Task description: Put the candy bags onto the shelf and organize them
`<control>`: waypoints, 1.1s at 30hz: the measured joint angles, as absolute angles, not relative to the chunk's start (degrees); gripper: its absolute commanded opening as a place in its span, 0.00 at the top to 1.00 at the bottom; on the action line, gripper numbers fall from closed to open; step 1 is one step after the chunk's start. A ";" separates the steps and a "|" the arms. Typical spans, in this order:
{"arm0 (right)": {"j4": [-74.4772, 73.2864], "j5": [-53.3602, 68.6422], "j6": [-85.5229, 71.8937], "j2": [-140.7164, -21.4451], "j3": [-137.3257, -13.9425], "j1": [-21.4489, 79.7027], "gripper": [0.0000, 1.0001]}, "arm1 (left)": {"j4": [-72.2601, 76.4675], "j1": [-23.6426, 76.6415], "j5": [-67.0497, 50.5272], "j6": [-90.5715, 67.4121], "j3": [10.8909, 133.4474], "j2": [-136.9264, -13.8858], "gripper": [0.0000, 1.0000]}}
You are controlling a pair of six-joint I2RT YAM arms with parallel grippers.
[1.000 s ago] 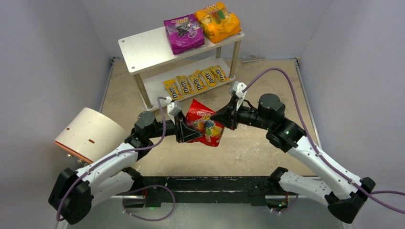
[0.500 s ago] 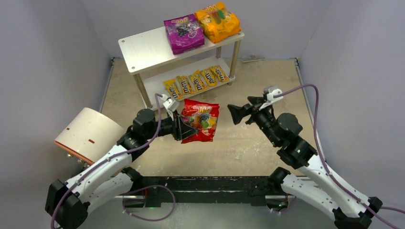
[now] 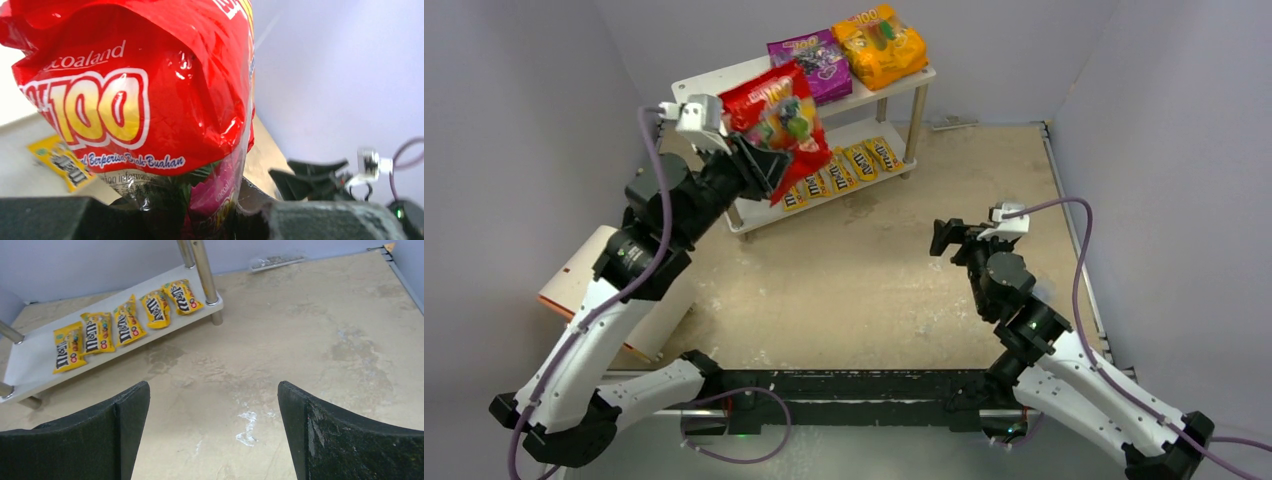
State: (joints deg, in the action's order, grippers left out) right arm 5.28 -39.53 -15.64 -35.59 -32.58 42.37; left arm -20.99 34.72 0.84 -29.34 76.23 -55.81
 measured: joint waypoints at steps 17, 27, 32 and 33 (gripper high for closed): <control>5.52 -45.10 -14.63 -37.30 -32.21 42.37 0.01 | -45.78 30.81 24.14 -25.30 102.19 -71.18 1.00; 5.45 -45.50 -14.57 -37.87 -32.21 42.37 0.01 | -50.65 19.79 17.52 -24.86 108.31 -77.62 1.00; 5.10 -45.52 -14.57 -38.70 -32.21 42.37 0.01 | -51.62 14.22 10.13 -25.58 111.42 -80.53 0.96; 4.95 -45.52 -14.57 -38.72 -32.21 42.37 0.01 | -51.62 13.21 9.04 -25.96 111.72 -80.99 0.96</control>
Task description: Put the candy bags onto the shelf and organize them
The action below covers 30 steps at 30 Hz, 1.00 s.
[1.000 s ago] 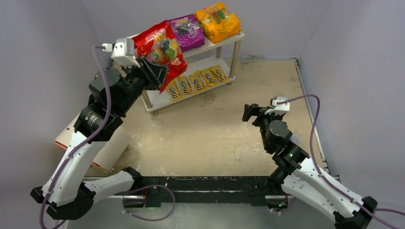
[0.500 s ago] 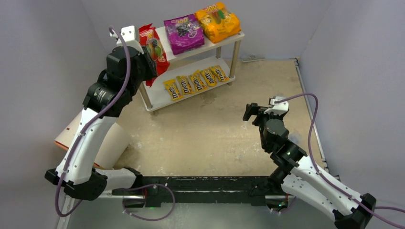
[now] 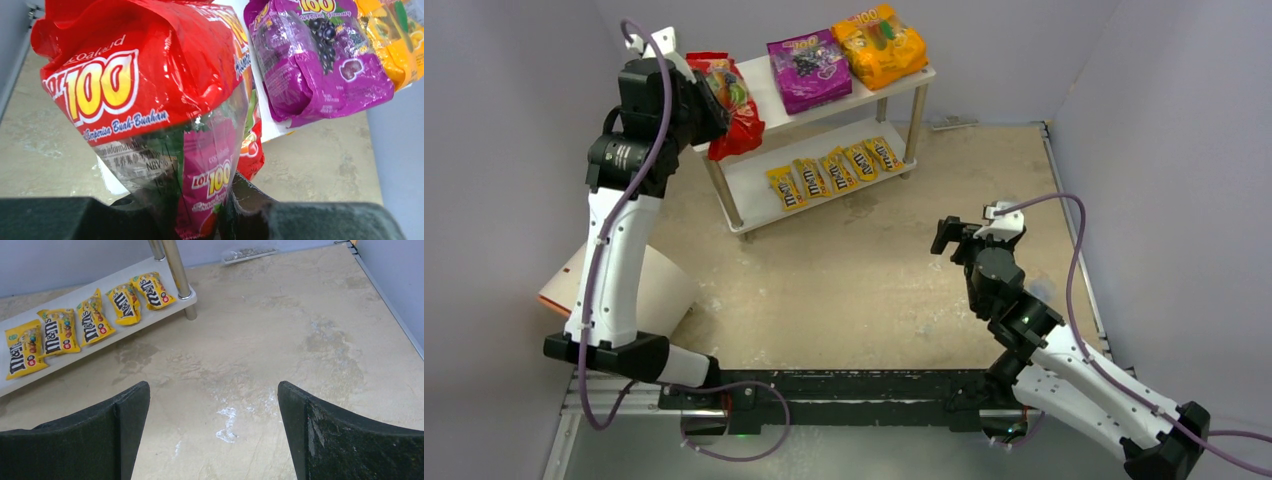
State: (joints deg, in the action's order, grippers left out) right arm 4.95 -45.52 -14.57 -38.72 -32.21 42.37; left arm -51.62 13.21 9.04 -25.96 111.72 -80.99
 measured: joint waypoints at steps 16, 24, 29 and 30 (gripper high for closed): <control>4.27 -45.98 -14.57 -39.09 -32.21 42.37 0.01 | -45.87 1.69 -10.28 -32.95 112.57 -87.59 0.72; 4.14 -45.98 -14.59 -39.20 -32.21 42.37 0.01 | -40.49 0.58 -9.21 -34.98 107.96 -87.79 0.57; 3.79 -46.00 -14.59 -39.92 -32.21 42.37 0.01 | -38.79 0.38 -9.23 -35.57 106.83 -87.83 0.54; 3.70 -46.00 -14.59 -40.03 -32.21 42.37 0.01 | -38.41 0.38 -9.30 -35.57 106.59 -87.83 0.54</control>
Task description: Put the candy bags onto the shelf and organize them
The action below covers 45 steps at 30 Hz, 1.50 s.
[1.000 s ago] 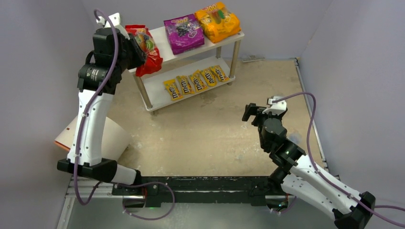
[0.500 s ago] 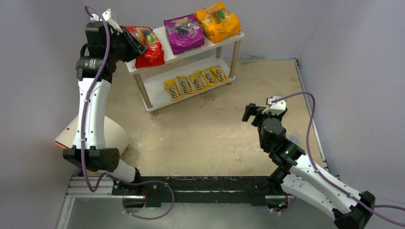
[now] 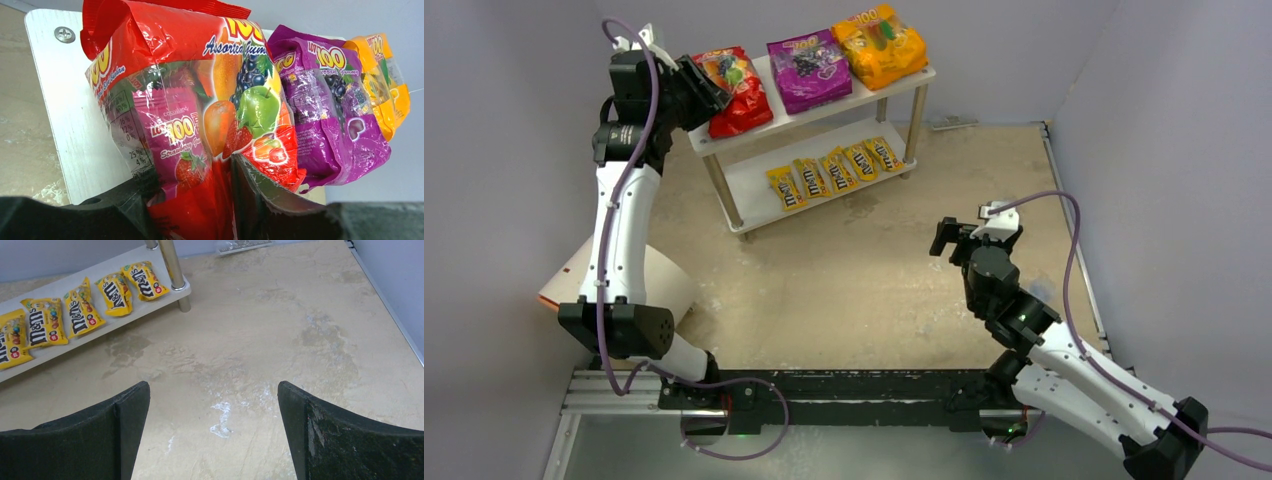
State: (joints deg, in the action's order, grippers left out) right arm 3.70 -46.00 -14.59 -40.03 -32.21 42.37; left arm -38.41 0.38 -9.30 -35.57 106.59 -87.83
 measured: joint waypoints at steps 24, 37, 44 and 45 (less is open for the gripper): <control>3.31 -46.44 -14.50 -42.19 -32.21 42.37 0.01 | -43.11 0.38 4.21 -29.28 106.89 -80.27 0.06; 3.29 -46.57 -14.04 -44.31 -32.23 42.37 0.01 | -26.24 0.38 -3.79 -18.85 118.54 -88.71 0.04; 2.92 -46.50 -13.30 -47.55 -32.40 42.37 0.01 | -23.42 0.47 -6.87 -14.24 126.02 -102.06 0.05; 2.79 -46.52 -13.17 -48.10 -32.60 42.37 0.01 | -23.51 0.51 -6.87 -13.80 126.02 -102.96 0.05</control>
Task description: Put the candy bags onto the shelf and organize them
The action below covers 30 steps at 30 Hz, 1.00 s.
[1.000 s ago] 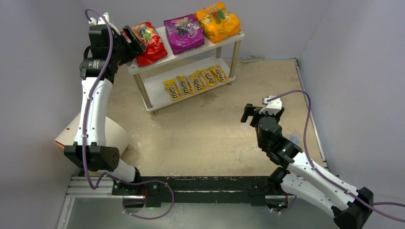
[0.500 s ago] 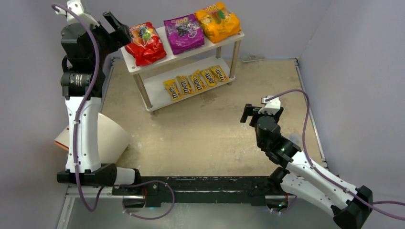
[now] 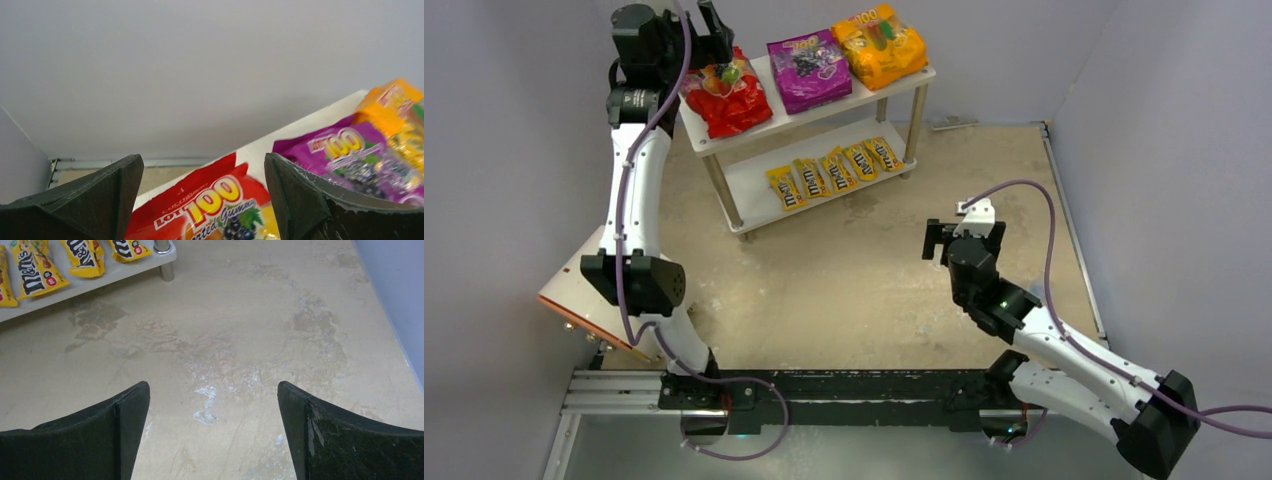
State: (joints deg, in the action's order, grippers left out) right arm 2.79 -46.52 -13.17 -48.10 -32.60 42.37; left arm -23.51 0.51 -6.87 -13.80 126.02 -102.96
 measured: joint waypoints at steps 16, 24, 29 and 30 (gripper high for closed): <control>1.98 -46.37 -11.49 -51.86 -33.71 42.37 0.01 | 2.46 8.58 6.37 -10.85 88.47 -86.96 0.06; 1.96 -46.37 -11.29 -51.57 -33.74 42.37 0.01 | 2.63 8.80 11.25 -8.69 91.02 -89.58 0.05; 1.96 -46.37 -11.20 -50.96 -33.74 42.37 0.01 | 2.42 8.82 12.73 -6.20 92.92 -91.26 0.05; 2.00 -46.37 -11.11 -50.87 -33.74 42.37 0.01 | 2.31 8.82 12.99 -5.91 93.03 -91.35 0.05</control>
State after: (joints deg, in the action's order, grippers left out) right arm 2.00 -46.37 -11.11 -50.87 -33.74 42.37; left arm 2.31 8.82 12.99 -5.91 93.03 -91.35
